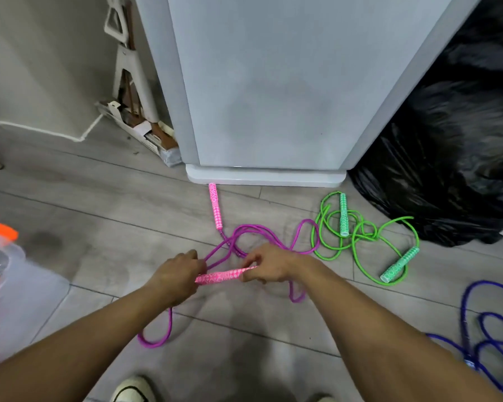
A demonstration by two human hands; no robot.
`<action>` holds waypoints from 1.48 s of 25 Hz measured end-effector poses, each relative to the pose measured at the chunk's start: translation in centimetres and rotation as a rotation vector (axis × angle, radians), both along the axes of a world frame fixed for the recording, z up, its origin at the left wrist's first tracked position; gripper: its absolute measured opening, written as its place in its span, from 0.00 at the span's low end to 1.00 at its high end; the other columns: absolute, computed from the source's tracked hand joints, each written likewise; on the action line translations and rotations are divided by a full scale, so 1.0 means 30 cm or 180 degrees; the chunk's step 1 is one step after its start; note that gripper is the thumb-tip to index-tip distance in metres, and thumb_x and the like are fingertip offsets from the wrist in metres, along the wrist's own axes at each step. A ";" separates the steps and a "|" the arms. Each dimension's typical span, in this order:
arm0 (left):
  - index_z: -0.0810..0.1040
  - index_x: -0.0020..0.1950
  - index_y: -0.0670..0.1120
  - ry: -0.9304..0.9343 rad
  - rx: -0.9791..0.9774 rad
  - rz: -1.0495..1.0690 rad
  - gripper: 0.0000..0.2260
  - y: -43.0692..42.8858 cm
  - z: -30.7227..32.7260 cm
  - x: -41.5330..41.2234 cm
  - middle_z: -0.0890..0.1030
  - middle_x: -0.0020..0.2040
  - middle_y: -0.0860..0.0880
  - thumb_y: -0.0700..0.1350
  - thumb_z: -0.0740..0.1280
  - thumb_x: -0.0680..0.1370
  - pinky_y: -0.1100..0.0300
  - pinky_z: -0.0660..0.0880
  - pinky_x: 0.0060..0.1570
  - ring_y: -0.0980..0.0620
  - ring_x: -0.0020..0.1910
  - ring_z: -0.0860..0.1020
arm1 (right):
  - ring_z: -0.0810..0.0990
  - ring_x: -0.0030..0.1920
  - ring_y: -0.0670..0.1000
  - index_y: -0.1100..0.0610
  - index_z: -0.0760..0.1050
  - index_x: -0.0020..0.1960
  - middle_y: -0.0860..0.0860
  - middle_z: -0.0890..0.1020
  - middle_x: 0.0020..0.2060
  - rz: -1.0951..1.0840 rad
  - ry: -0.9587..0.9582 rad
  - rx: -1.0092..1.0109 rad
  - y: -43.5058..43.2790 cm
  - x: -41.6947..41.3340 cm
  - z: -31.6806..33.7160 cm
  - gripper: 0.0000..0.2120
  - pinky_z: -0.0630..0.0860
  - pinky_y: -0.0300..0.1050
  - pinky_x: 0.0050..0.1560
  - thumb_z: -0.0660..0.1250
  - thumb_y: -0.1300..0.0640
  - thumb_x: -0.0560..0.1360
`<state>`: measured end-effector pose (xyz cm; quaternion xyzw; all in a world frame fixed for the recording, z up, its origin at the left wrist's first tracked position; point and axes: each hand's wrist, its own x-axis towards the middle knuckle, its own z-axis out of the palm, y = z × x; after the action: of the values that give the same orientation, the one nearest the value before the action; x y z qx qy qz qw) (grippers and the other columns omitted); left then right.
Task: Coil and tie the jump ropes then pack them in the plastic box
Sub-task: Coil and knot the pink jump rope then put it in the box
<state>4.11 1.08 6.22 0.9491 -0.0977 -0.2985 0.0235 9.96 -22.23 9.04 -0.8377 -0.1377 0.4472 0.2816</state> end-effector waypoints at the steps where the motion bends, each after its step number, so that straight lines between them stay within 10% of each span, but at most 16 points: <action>1: 0.77 0.65 0.51 -0.0027 0.0136 -0.0010 0.15 0.008 0.032 0.008 0.73 0.60 0.47 0.47 0.66 0.78 0.50 0.75 0.56 0.45 0.58 0.76 | 0.71 0.24 0.44 0.53 0.84 0.52 0.46 0.80 0.28 -0.0029 0.0018 -0.0047 -0.016 0.017 0.065 0.09 0.68 0.38 0.29 0.72 0.52 0.75; 8: 0.64 0.76 0.50 -0.0716 -0.1226 0.0308 0.35 -0.045 0.528 0.026 0.73 0.70 0.46 0.50 0.72 0.71 0.53 0.71 0.64 0.44 0.67 0.73 | 0.63 0.23 0.49 0.53 0.84 0.50 0.50 0.77 0.24 -0.0210 -0.0378 0.0351 -0.003 0.014 0.550 0.08 0.61 0.38 0.24 0.71 0.49 0.76; 17: 0.65 0.71 0.59 -0.1663 -0.2018 0.0416 0.14 -0.074 0.999 -0.181 0.77 0.40 0.48 0.53 0.55 0.84 0.47 0.77 0.45 0.44 0.39 0.76 | 0.59 0.25 0.49 0.56 0.80 0.45 0.50 0.66 0.25 -0.1127 -0.1323 0.1186 -0.033 -0.179 0.962 0.08 0.56 0.39 0.26 0.71 0.52 0.77; 22: 0.72 0.59 0.54 -0.1628 -0.1707 0.0558 0.09 -0.084 1.134 -0.290 0.79 0.45 0.48 0.46 0.62 0.80 0.50 0.78 0.48 0.46 0.43 0.79 | 0.61 0.24 0.46 0.55 0.83 0.41 0.44 0.67 0.22 -0.1249 -0.2289 0.1313 -0.095 -0.299 1.077 0.11 0.59 0.39 0.26 0.71 0.48 0.77; 28: 0.78 0.48 0.42 -0.0536 -0.4767 0.1725 0.11 -0.203 1.154 -0.346 0.70 0.32 0.49 0.43 0.58 0.85 0.55 0.77 0.37 0.50 0.28 0.74 | 0.62 0.24 0.44 0.53 0.84 0.42 0.43 0.67 0.23 -0.1375 -0.2777 0.1714 -0.037 -0.384 1.151 0.09 0.59 0.35 0.27 0.72 0.49 0.77; 33: 0.77 0.44 0.48 -0.1939 -0.2909 0.1795 0.11 -0.110 1.074 -0.280 0.73 0.32 0.52 0.46 0.59 0.83 0.59 0.67 0.32 0.52 0.30 0.70 | 0.62 0.25 0.45 0.52 0.84 0.42 0.49 0.69 0.26 -0.1143 -0.2447 0.1269 -0.105 -0.380 1.052 0.08 0.60 0.42 0.29 0.70 0.50 0.78; 37: 0.76 0.44 0.46 -0.1638 -0.2791 0.2200 0.11 -0.031 1.030 -0.228 0.76 0.33 0.48 0.43 0.57 0.82 0.55 0.73 0.36 0.49 0.31 0.73 | 0.76 0.32 0.50 0.51 0.79 0.35 0.47 0.77 0.28 -0.1648 -0.3213 -0.0022 -0.165 -0.338 1.045 0.18 0.69 0.45 0.34 0.69 0.38 0.74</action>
<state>-2.72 0.15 37.13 0.8695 0.0995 0.0331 0.4827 -0.18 -27.18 40.39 -0.9550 -0.0439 -0.0919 0.2786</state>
